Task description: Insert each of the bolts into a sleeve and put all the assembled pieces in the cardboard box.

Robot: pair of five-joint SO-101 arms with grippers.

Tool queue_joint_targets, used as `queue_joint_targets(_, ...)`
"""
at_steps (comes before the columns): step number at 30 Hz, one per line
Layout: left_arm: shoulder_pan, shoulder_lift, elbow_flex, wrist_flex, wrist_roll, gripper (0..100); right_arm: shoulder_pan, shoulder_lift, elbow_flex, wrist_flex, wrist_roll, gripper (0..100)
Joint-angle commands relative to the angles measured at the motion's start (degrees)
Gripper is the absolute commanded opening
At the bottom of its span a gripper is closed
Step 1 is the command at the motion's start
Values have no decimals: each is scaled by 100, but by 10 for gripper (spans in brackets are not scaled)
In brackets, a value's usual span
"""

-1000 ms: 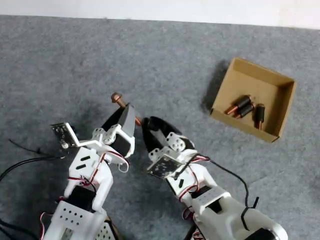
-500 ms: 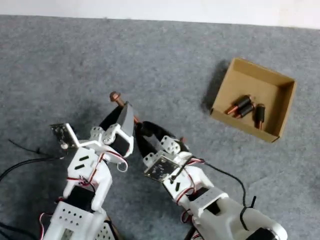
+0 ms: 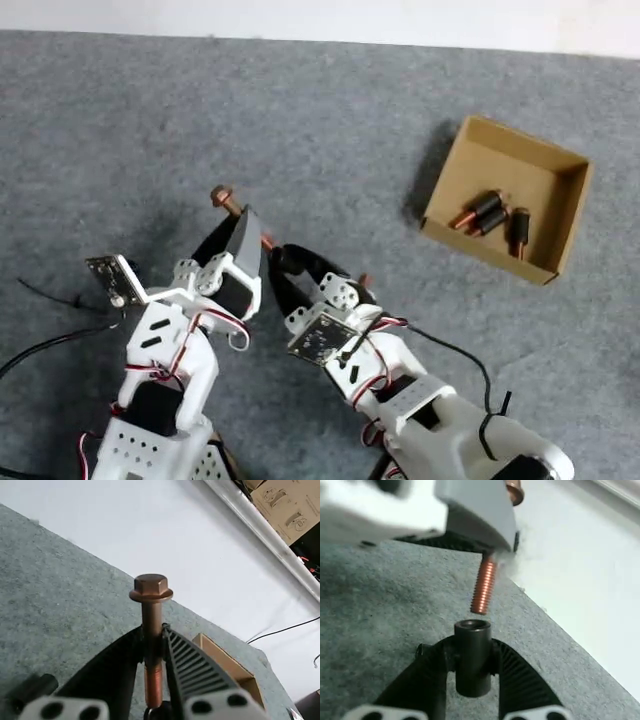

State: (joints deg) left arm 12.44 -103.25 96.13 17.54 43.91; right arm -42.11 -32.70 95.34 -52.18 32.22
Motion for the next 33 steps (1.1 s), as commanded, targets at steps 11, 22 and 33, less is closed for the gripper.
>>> queue_joint_targets(11, 338, -145, 110, 237, 35, 4, 180, -145, 620, 4, -44, 5)
queue_joint_targets(22, 382, -119, 110, 255, 53, 4, 198, -145, 620, -22, -44, 5)
queue_joint_targets(33, 391, -101, 110, 527, 35, 4, 171, -154, 629, -31, -62, 5)
